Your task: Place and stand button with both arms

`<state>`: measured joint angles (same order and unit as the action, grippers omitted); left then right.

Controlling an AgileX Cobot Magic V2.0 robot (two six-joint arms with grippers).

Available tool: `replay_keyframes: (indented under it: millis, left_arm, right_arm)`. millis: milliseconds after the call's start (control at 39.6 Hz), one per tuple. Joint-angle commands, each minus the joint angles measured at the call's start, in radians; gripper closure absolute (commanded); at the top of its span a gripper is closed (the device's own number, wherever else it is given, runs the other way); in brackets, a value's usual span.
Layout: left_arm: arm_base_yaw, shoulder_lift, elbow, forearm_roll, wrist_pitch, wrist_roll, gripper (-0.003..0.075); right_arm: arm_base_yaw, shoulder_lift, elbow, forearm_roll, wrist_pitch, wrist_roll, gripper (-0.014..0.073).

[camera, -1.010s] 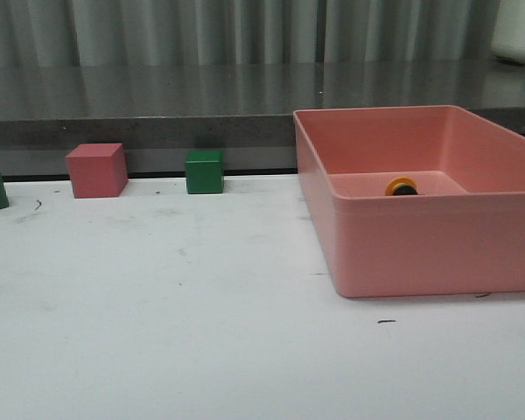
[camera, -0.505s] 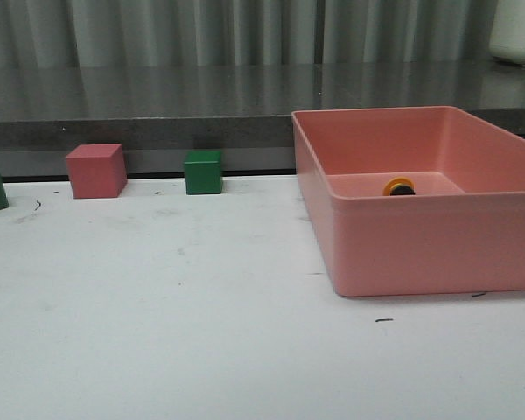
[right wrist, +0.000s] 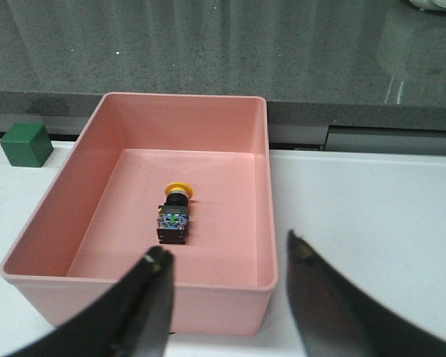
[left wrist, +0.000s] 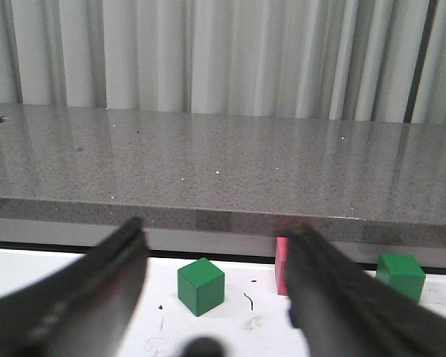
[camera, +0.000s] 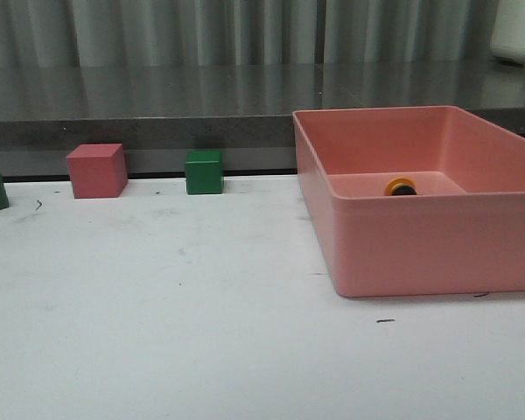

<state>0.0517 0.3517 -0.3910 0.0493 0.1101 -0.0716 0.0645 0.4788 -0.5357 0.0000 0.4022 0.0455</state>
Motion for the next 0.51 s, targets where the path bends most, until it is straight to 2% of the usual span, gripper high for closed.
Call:
replay_keyframes:
  millis: [0, 25, 278, 480]
  left_arm:
    - [-0.008, 0.013, -0.038, 0.000, -0.085, -0.005, 0.0012]
    - [-0.008, 0.013, -0.038, 0.000, -0.085, -0.005, 0.0022]
    - [-0.008, 0.013, -0.038, 0.000, -0.083, -0.005, 0.0108]
    - [-0.008, 0.013, -0.038, 0.000, -0.083, -0.005, 0.0159]
  right_arm:
    - [0.003, 0.011, -0.039, 0.000, -0.073, -0.008, -0.0048]
    - [0.003, 0.011, -0.039, 0.000, -0.072, -0.008, -0.0074]
    - [0.003, 0.026, -0.039, 0.000, -0.130, -0.008, -0.0050]
    - [0.003, 0.156, -0.063, 0.010, -0.167, -0.008, -0.0050]
